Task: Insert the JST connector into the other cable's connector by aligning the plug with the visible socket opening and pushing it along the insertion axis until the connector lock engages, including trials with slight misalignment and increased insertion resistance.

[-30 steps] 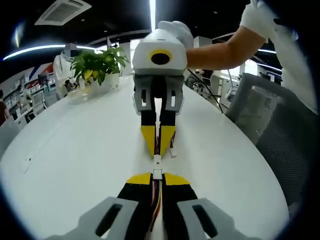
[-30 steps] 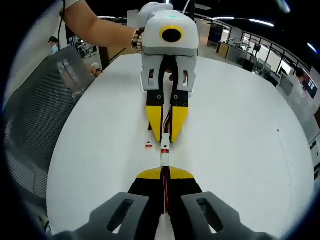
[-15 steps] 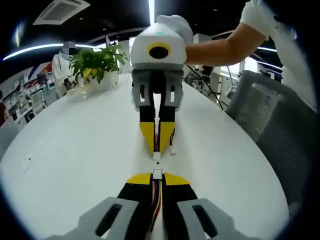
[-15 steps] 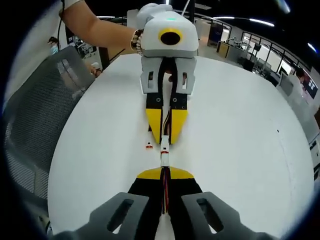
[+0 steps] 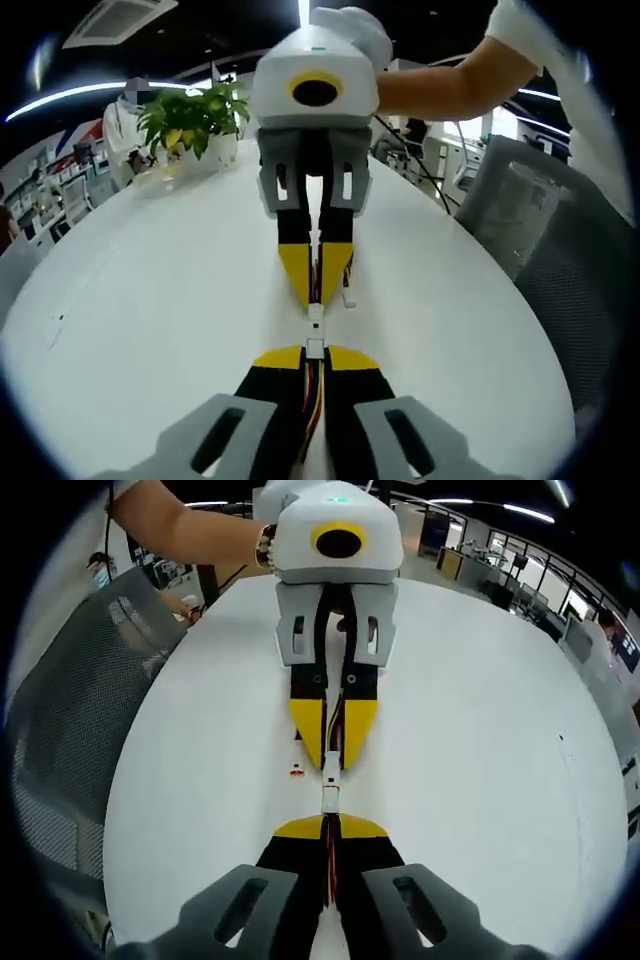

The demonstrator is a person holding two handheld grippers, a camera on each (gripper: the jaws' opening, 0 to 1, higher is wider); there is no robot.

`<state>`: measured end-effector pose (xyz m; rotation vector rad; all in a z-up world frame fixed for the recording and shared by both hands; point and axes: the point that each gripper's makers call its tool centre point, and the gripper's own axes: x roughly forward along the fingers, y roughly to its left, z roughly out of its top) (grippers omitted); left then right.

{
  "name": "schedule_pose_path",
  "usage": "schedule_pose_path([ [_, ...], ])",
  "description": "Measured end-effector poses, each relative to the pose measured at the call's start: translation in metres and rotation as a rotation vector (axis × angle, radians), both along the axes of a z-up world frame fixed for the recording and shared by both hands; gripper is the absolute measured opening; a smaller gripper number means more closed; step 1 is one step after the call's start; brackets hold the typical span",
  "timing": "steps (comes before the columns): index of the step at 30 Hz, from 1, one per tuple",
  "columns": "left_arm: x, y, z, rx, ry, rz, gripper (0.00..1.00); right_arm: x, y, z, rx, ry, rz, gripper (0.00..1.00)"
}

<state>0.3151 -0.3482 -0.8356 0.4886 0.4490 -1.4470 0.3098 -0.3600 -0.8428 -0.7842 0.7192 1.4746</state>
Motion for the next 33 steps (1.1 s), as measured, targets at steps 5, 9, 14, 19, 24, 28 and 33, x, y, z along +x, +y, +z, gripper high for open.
schedule_pose_path([
  [5, -0.0008, -0.0039, -0.0004, 0.03, -0.008, -0.008, 0.0, -0.002, -0.0015, -0.001, -0.063, -0.008, 0.017, 0.0],
  [9, -0.0012, -0.0062, 0.0024, 0.026, -0.003, -0.012, 0.0, -0.0041, -0.0011, -0.0007, -0.078, 0.004, 0.016, 0.0],
  [14, -0.0015, -0.0067, 0.0004, 0.054, -0.017, -0.026, 0.0, -0.0058, 0.0011, -0.0008, -0.089, -0.006, 0.031, 0.0],
  [19, -0.0002, -0.005, 0.0025, 0.043, -0.015, -0.014, 0.0, -0.0017, 0.0002, 0.0008, -0.077, -0.004, 0.019, 0.0],
  [24, -0.0009, -0.0083, 0.0038, 0.017, -0.008, -0.015, 0.0, 0.0003, 0.0012, 0.0039, -0.059, 0.0, 0.011, 0.0],
  [28, 0.0016, -0.0069, 0.0016, 0.021, -0.022, -0.01, 0.0, 0.0018, -0.001, 0.003, -0.063, -0.007, 0.009, 0.0],
  [33, 0.0025, -0.008, 0.0011, 0.006, -0.004, -0.001, 0.0, 0.0022, -0.0015, 0.0023, -0.056, 0.005, 0.0, 0.0],
])
